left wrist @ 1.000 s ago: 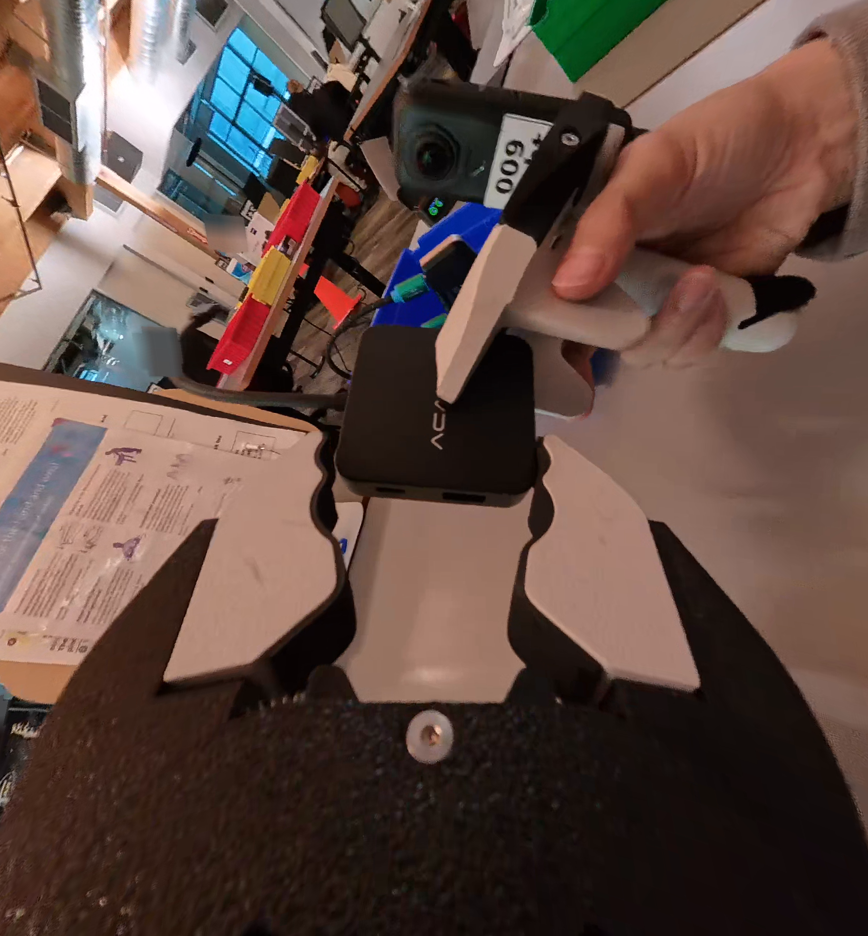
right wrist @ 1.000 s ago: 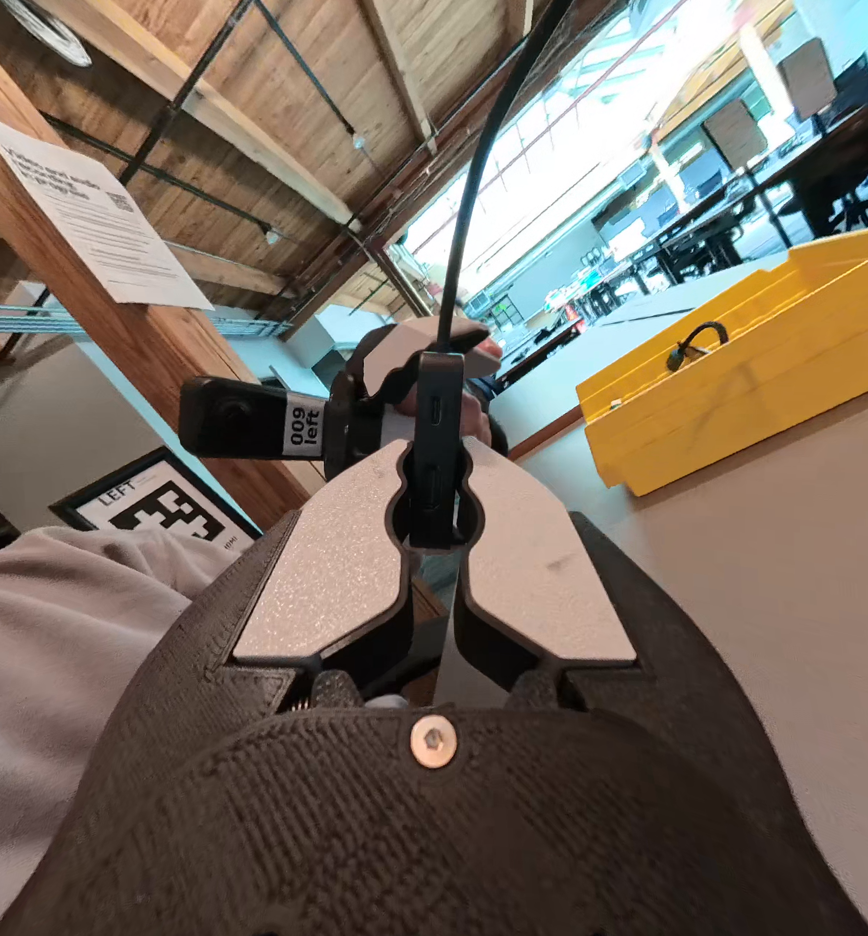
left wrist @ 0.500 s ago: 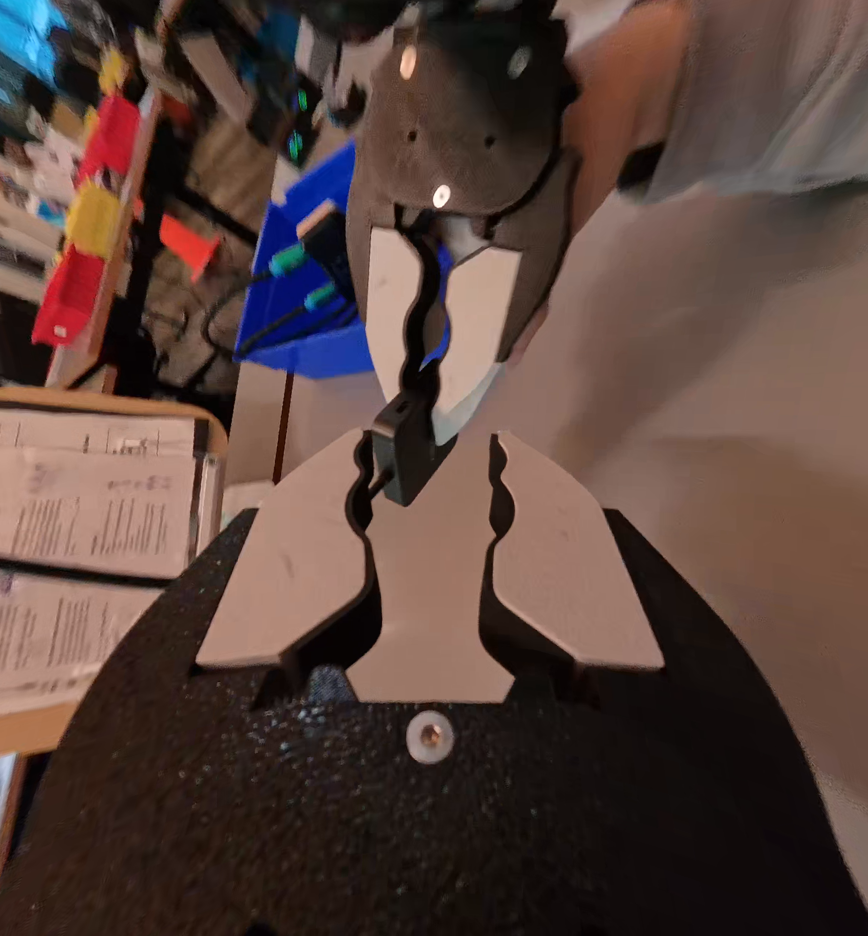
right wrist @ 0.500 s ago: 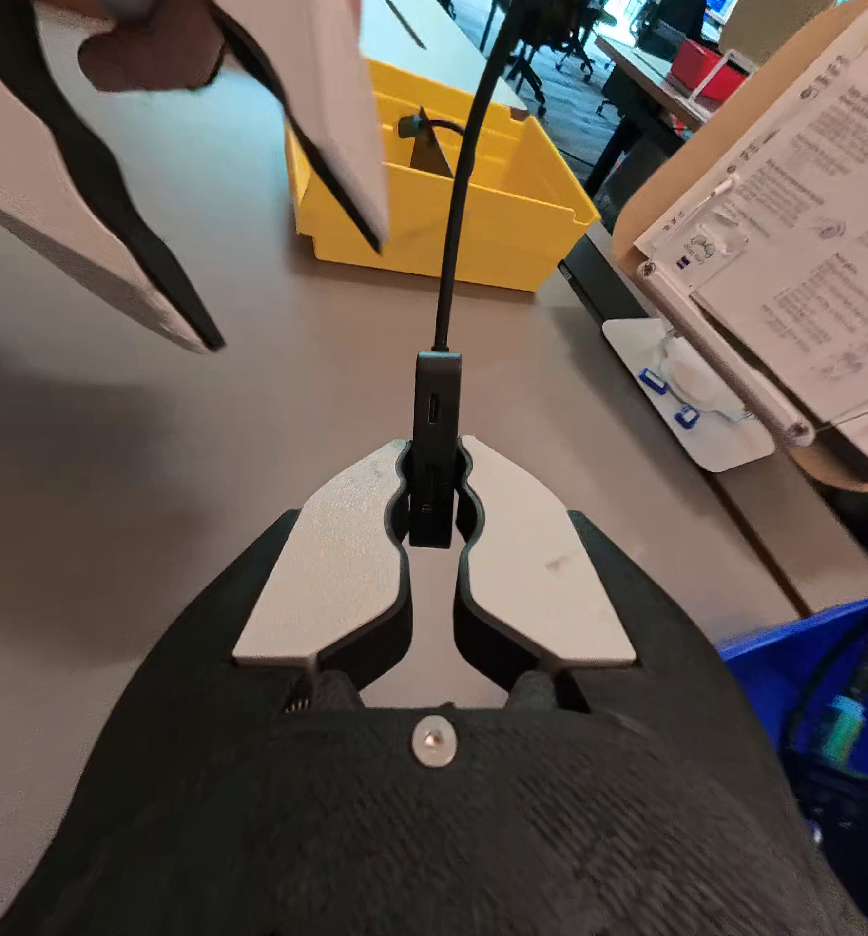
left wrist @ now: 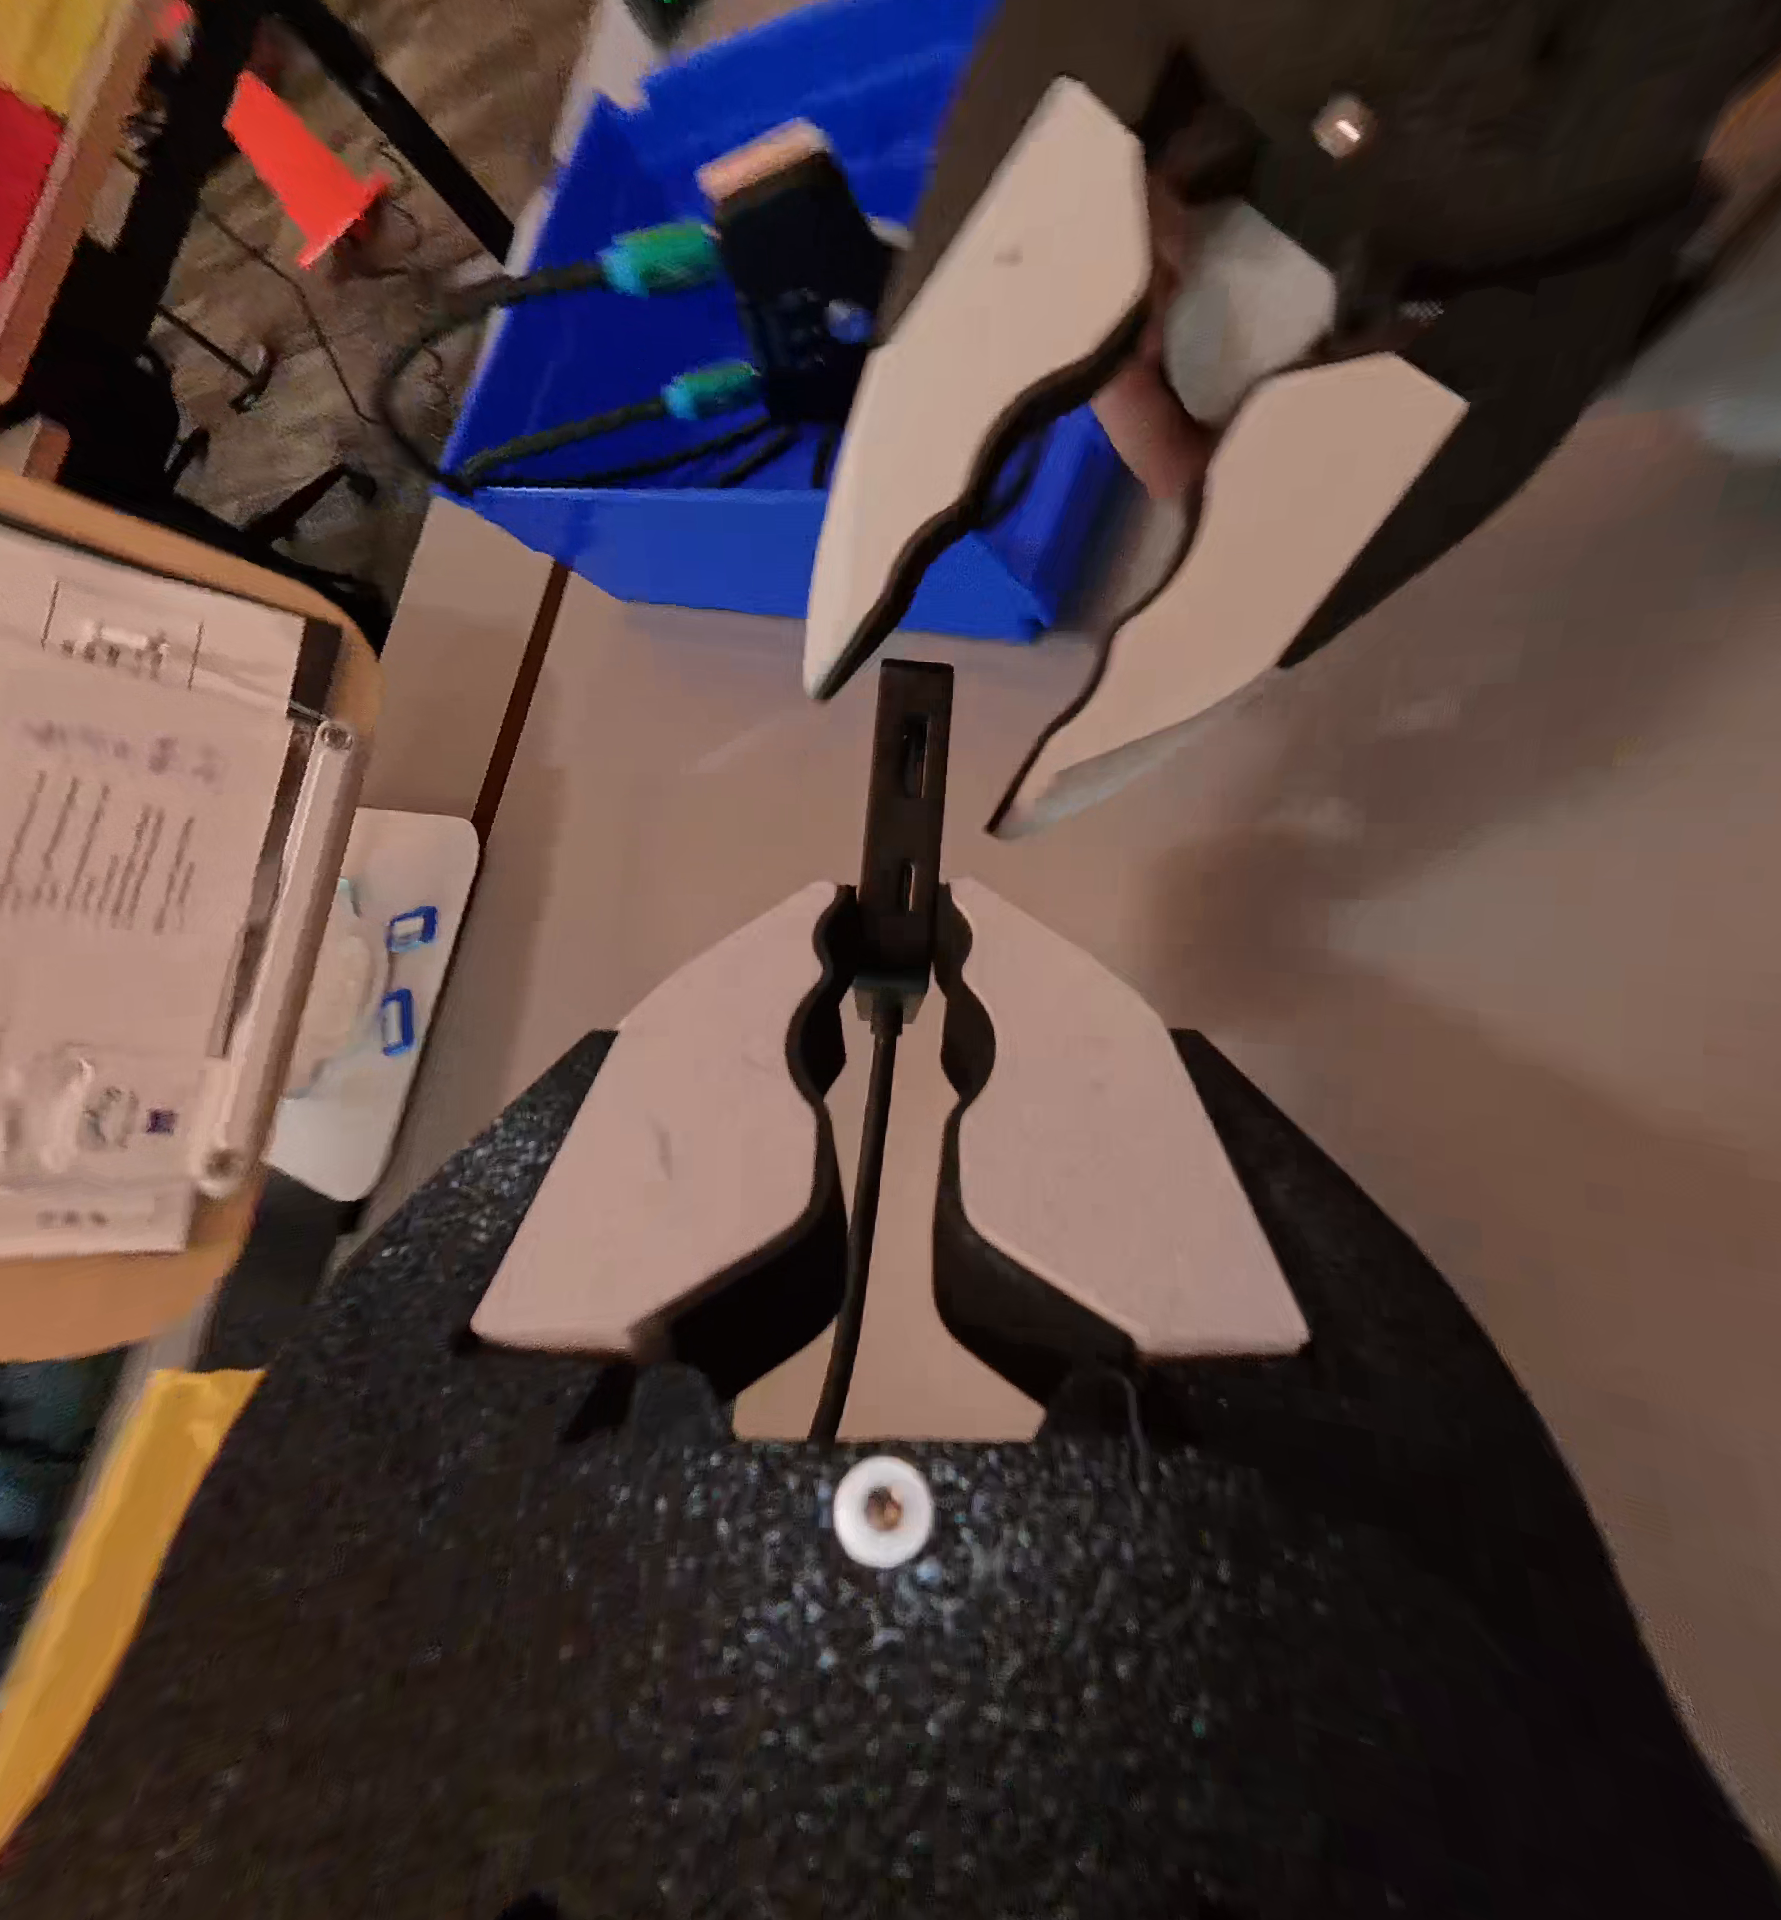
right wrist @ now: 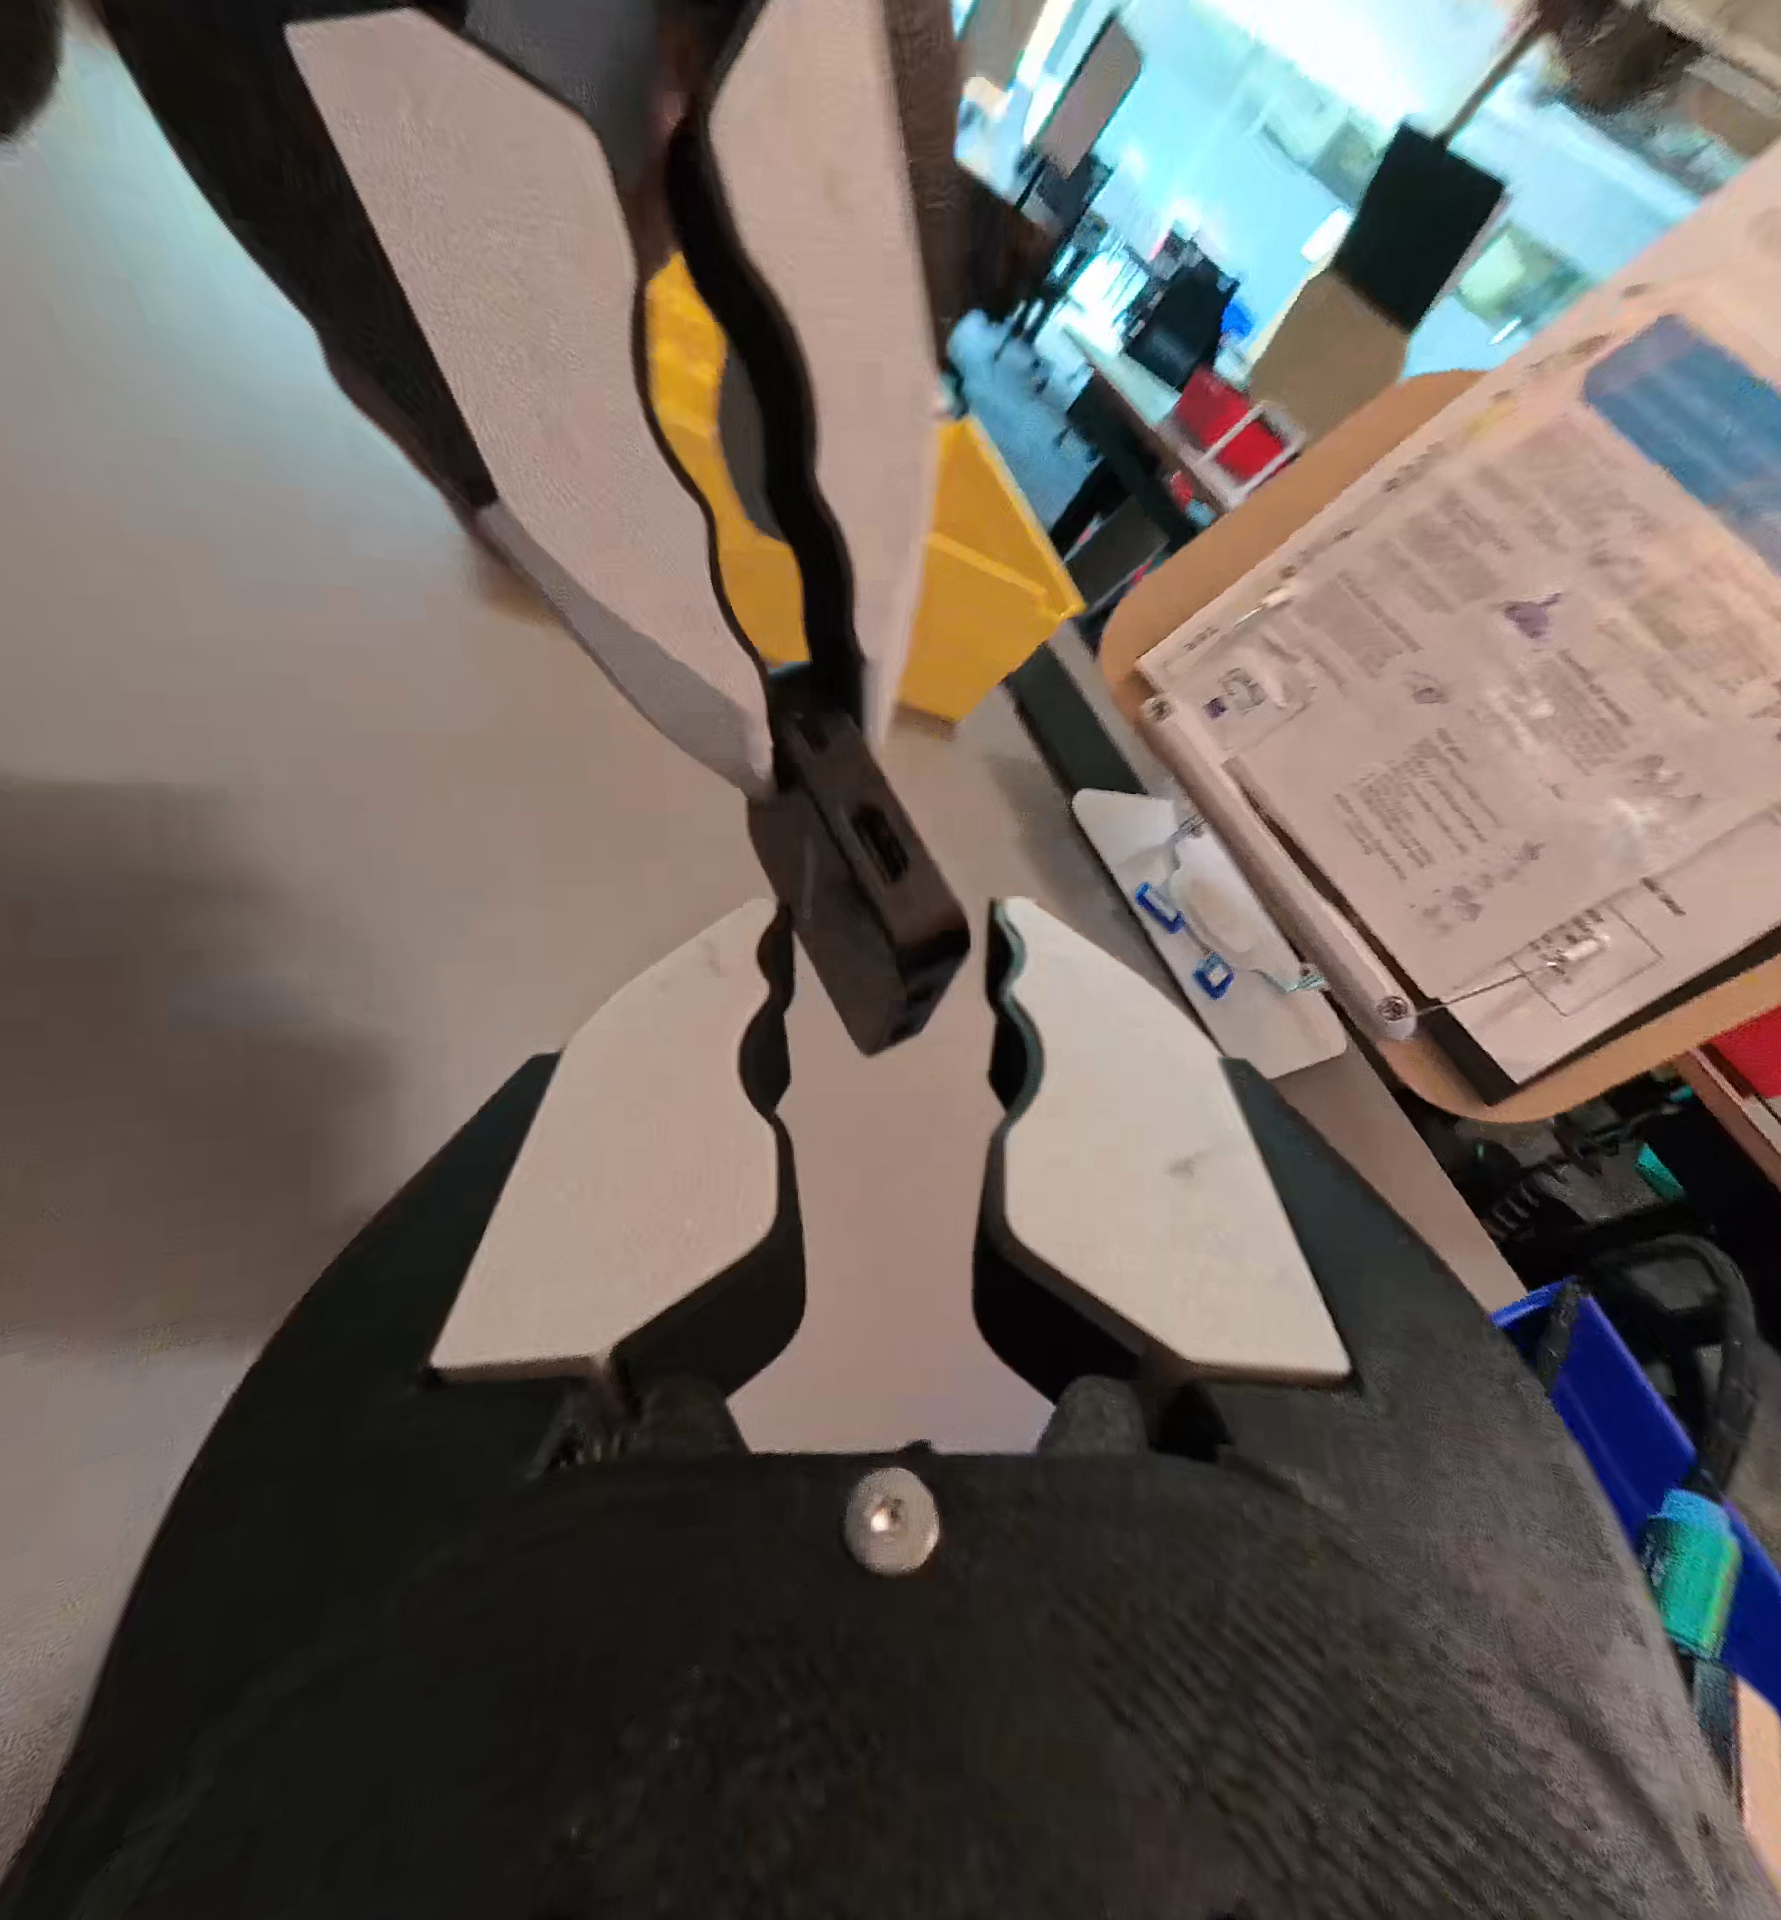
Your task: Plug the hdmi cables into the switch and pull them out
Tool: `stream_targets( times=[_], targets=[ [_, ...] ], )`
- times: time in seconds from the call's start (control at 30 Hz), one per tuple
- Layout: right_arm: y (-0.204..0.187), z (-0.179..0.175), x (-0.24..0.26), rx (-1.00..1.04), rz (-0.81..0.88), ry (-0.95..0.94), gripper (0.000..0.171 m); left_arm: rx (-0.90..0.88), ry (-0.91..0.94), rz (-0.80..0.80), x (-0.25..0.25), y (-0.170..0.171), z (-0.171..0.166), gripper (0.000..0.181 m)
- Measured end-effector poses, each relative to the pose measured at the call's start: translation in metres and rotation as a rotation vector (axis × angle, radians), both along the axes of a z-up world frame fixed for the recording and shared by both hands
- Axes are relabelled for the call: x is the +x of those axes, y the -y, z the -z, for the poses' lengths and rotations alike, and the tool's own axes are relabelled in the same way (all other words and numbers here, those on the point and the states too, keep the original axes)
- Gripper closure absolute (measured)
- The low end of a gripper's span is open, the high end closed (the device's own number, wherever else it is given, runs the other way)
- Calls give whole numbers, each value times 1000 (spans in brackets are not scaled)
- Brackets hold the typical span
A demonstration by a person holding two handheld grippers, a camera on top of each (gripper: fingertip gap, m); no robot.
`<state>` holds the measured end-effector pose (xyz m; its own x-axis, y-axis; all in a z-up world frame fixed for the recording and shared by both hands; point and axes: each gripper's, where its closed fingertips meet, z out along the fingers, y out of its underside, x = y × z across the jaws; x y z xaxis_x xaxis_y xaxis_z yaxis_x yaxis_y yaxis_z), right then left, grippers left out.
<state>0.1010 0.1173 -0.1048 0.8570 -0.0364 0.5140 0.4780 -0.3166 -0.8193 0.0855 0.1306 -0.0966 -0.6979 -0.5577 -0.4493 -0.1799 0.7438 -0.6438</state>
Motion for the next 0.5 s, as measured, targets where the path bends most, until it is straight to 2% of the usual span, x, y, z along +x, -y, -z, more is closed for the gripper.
stream_targets(
  times=[0.03, 0.1, 0.2, 0.27, 0.37, 0.5],
  targets=[
    [2, -8, 3, 63, 0, -29, 131, -101, -4, -27, 2, -3, -7, 167],
    [4, -24, 5, 204, -22, -116, 122, -377, -51, -44, 2, -3, -23, 167],
    [3, -35, 0, 334, -109, -266, 118, -724, -100, 41, -6, 3, -44, 168],
    [4, -39, -7, 380, -195, -399, 121, -823, -105, 63, -7, 2, -46, 168],
    [8, -52, -10, 493, -291, -611, 145, -935, -77, 128, -12, 5, -50, 168],
    [7, -49, -11, 471, -343, -804, 150, -1066, -47, 138, -10, 2, -50, 167]
  ],
)
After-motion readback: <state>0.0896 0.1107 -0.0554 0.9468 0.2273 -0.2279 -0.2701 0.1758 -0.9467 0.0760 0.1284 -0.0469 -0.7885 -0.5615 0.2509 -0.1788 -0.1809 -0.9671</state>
